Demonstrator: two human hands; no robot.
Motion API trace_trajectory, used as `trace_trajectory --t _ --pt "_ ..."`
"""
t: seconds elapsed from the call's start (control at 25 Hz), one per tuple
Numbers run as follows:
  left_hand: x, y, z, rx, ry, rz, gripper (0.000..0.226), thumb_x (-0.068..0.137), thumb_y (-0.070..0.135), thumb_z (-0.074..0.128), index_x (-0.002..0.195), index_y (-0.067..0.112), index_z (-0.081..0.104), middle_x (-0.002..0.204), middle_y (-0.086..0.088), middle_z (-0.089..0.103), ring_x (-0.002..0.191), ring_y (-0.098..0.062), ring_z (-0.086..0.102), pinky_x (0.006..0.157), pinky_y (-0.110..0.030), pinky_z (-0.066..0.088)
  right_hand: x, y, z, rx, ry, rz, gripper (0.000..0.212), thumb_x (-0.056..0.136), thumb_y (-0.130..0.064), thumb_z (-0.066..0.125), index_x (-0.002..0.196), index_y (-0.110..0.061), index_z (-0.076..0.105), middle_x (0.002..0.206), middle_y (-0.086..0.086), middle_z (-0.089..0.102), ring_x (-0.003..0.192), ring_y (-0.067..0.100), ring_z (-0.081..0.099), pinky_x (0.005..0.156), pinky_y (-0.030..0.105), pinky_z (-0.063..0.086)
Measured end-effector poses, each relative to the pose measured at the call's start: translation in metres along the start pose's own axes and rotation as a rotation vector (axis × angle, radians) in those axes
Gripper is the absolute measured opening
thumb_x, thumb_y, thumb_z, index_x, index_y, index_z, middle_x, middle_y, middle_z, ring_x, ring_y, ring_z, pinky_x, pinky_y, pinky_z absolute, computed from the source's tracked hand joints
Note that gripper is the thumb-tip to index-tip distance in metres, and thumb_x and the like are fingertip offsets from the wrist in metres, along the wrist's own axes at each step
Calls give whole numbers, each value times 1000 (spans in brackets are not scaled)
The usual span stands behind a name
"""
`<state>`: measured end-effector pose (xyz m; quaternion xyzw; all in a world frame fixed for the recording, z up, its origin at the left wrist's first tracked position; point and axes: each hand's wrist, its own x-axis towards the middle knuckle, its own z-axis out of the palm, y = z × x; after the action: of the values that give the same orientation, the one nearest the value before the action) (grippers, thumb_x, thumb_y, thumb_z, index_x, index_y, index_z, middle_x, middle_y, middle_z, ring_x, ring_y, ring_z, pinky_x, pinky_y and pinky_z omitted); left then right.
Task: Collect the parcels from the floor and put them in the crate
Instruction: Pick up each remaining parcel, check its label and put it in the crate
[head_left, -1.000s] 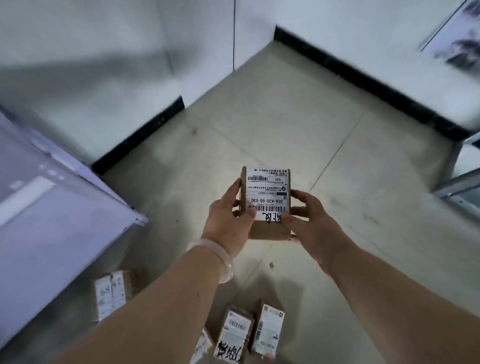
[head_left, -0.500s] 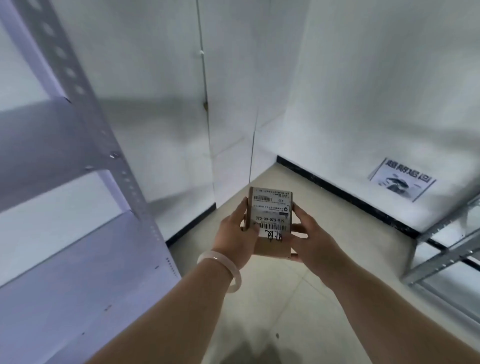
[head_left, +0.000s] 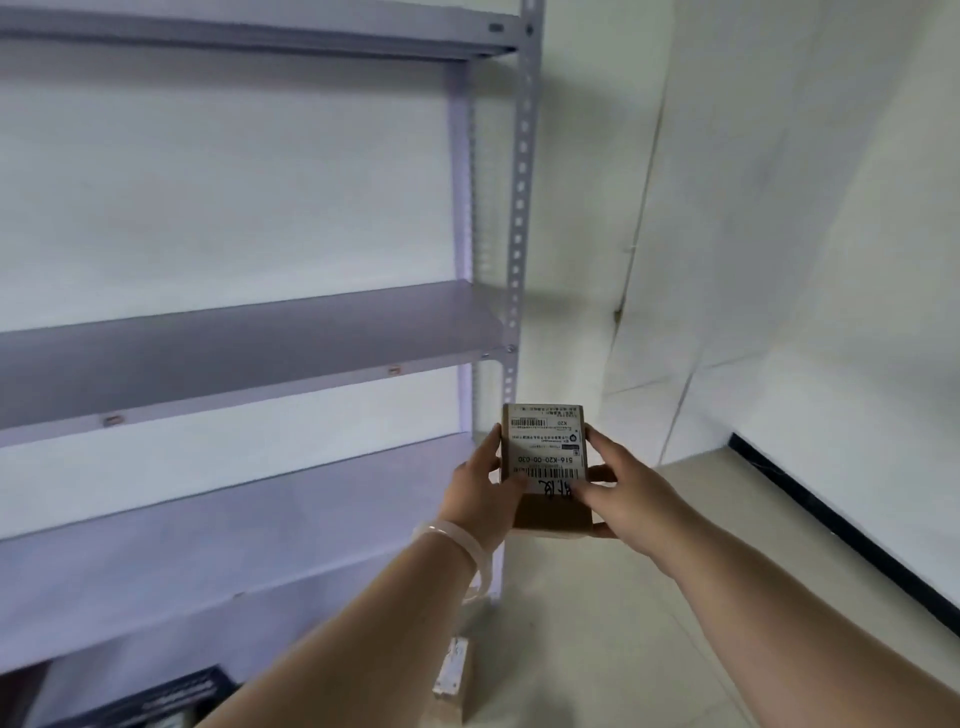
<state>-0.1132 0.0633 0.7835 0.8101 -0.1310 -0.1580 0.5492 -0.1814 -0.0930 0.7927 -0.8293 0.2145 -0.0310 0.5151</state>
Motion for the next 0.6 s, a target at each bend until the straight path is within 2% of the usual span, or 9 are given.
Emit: trace_trajectory --t 0.16,0.32,0.36,0.48,0.6 --pt "-65 -13 -53 -37 136 -57 61 95 16 48 147 37 25 134 1 53 102 -19 60 80 -32 56 -37 -34 44 -82 -156 -85 64 92 -28 59 144 -49 26 107 -3 60 96 20 64 82 43 58" --pt "-103 -24 -108 -55 259 -77 60 95 18 47 146 39 25 135 2 53 102 -18 60 71 -28 56 -61 -73 88 -98 -257 -174 64 93 -29 58 144 -48 25 114 -2 59 101 20 61 81 40 57" --pt "-111 -27 -121 -69 286 -82 60 95 17 48 146 40 25 134 2 53 103 -18 60 71 -29 57 -67 -82 100 -98 -273 -193 64 93 -29 57 145 -47 25 118 -2 57 102 20 60 79 38 57" --pt "-134 -37 -154 -94 353 -106 62 93 16 50 146 40 26 132 3 56 102 -18 61 79 -36 58 -82 -103 131 -129 -303 -249 61 95 -28 55 147 -42 25 118 -4 51 99 17 54 65 22 50" --pt "-154 -50 -193 -105 391 -135 62 93 16 51 145 40 28 130 5 57 102 -18 62 80 -37 57 -98 -122 168 -103 -338 -275 61 95 -26 55 147 -40 26 115 -6 48 105 21 56 69 26 54"
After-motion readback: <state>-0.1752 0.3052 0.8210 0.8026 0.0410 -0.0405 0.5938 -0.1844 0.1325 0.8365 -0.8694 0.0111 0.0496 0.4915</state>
